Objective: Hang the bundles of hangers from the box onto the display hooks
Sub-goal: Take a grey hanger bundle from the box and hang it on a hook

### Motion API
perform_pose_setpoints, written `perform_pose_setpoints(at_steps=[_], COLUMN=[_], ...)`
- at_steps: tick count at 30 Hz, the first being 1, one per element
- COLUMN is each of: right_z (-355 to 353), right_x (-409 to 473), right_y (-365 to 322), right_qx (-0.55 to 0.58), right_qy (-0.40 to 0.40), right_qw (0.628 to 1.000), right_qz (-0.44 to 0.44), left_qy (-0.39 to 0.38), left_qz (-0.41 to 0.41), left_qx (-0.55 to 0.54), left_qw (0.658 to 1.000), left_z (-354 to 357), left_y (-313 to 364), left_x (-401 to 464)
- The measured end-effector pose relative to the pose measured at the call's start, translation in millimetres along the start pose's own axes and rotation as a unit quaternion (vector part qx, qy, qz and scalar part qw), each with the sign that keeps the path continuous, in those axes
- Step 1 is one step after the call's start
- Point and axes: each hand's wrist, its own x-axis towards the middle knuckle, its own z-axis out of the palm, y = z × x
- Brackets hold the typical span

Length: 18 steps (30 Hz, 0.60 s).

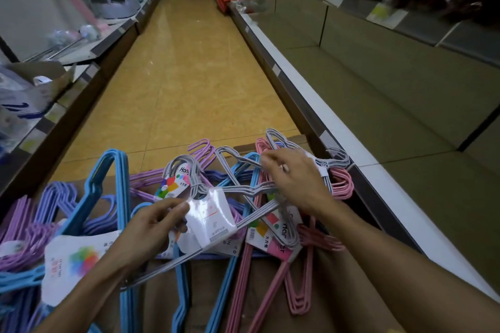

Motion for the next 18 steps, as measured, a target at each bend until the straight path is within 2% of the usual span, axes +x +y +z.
perform_pose_setpoints(at_steps=[2,3,5,7,10,12,15,18], right_z=[-11,-16,-22,-21,-16,-13,-13,-20], right_x=[1,0,-4,-9,-16,-17,-12,-5], right_y=[24,38,64,83,91,89,89,84], right_qx=[-0.036,-0.072,-0.131,-0.122,-0.044,-0.034,-0.052,-0.071], right_qy=[0.098,0.122,0.107,0.075,0.039,0.034,0.070,0.098], right_qw=[0.990,0.978,0.951,0.937,0.939,0.943,0.935,0.929], right_qz=[0.099,0.151,0.258,0.317,0.340,0.330,0.343,0.349], left_qy=[0.006,0.003,0.010,0.010,0.014,0.005,-0.029,-0.064], left_qz=[-0.020,-0.025,-0.038,-0.068,-0.119,-0.152,-0.202,-0.199], left_qx=[-0.023,-0.015,-0.010,-0.043,-0.103,-0.127,-0.196,-0.215], left_qw=[1.000,1.000,0.999,0.997,0.987,0.980,0.959,0.954], left_z=[4,5,5,8,6,1,-7,-11], left_y=[-6,-11,-16,-16,-13,-16,-22,-26], left_x=[-1,-1,0,-1,-1,6,17,14])
